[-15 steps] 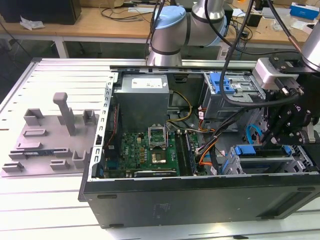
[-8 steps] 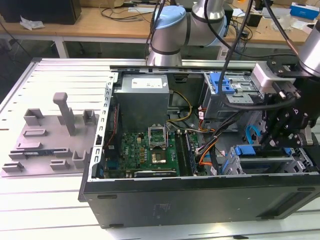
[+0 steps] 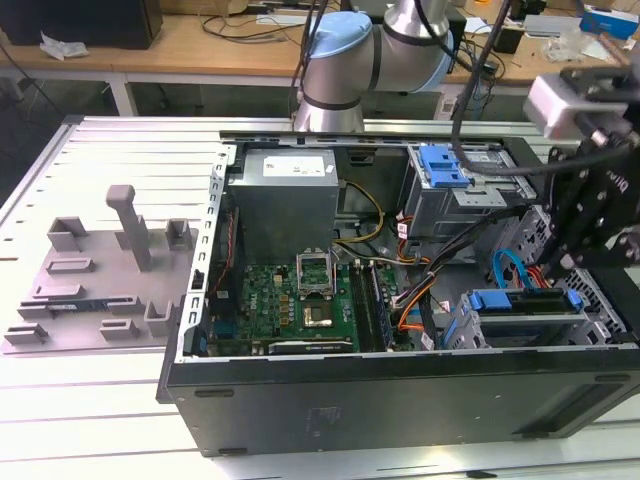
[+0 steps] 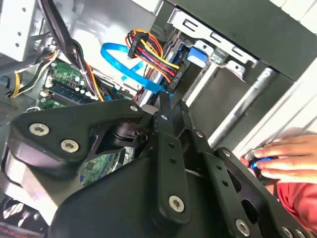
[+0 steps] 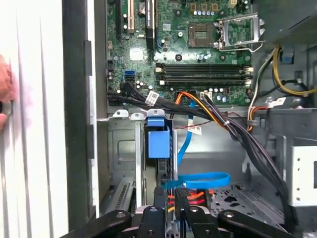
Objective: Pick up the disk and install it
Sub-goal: 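Insert the second disk wire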
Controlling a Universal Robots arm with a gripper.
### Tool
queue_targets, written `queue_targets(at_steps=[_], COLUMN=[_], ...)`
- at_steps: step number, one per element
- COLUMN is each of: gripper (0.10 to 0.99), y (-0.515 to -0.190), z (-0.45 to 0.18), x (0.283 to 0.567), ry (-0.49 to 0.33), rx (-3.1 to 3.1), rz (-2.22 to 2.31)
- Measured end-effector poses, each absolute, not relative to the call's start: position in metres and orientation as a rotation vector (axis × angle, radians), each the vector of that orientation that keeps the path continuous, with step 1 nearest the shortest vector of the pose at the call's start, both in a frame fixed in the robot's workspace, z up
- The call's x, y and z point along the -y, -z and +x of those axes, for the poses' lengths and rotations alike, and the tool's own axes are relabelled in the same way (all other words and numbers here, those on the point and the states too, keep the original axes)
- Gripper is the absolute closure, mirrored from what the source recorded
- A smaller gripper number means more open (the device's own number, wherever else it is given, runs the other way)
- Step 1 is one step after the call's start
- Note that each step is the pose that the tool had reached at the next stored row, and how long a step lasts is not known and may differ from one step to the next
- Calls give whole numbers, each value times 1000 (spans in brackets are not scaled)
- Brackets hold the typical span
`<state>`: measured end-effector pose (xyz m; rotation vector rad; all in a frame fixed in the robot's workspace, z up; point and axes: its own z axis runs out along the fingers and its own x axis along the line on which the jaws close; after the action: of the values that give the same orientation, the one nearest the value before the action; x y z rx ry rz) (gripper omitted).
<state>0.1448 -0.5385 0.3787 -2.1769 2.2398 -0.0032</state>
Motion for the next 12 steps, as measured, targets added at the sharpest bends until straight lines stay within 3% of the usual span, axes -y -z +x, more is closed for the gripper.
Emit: queue_targets(at_steps=[10,12], gripper=[855,937], y=[-381,-381], z=[145,145], x=[538,538], ry=[6,6], rx=[-2239,-2239], rz=[-2176,-2176])
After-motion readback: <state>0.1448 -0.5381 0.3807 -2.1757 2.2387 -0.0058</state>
